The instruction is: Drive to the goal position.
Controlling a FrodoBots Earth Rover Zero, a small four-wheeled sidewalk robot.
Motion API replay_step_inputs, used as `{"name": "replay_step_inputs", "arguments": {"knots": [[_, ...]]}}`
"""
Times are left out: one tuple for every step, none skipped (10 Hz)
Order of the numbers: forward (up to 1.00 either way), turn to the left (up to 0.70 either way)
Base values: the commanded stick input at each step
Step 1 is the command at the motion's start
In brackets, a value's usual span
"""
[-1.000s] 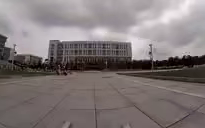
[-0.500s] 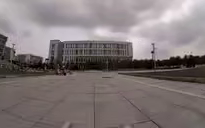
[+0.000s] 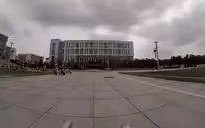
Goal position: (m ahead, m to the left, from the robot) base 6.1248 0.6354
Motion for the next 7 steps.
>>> {"name": "replay_step_inputs", "arguments": {"knots": [[1.00,-0.10],[1.00,0.00],[1.00,0.00],[1.00,0.00],[1.00,0.00],[1.00,0.00],[1.00,0.00]]}}
